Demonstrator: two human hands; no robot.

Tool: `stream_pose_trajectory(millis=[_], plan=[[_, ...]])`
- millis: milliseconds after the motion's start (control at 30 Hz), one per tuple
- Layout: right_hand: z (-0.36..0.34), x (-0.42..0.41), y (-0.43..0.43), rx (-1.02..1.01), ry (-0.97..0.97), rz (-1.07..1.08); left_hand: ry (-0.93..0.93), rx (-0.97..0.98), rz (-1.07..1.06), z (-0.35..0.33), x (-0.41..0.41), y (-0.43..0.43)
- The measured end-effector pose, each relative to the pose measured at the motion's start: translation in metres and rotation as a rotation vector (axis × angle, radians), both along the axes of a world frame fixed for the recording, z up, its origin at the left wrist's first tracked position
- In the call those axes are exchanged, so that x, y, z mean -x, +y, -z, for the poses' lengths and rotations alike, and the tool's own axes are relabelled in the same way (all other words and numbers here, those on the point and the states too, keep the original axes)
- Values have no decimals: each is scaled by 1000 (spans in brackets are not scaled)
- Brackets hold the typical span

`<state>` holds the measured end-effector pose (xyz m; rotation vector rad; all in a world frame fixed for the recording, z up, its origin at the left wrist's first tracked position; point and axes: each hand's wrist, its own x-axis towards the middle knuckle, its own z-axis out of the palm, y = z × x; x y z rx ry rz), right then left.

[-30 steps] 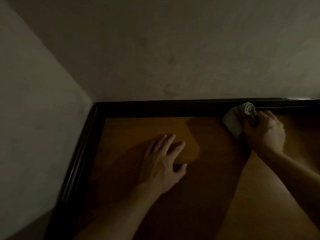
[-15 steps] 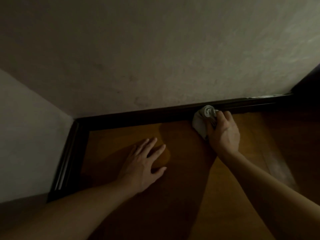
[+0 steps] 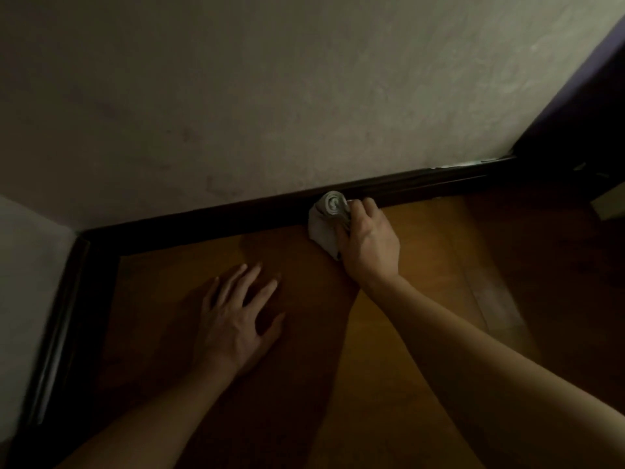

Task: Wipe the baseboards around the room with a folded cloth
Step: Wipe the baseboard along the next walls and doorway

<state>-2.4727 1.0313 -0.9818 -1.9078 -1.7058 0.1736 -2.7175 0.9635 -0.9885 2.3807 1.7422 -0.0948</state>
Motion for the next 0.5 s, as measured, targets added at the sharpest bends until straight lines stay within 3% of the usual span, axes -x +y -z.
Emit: stream_pose_trajectory(millis=[167, 333, 500], plan=[[7, -48, -6, 5, 61, 231, -13, -26, 4, 0, -1, 0], [5, -49, -2, 6, 17, 125, -5, -20, -2, -2, -2, -1], [7, -54, -5, -38, 101, 185, -10, -14, -1, -3, -2, -1]])
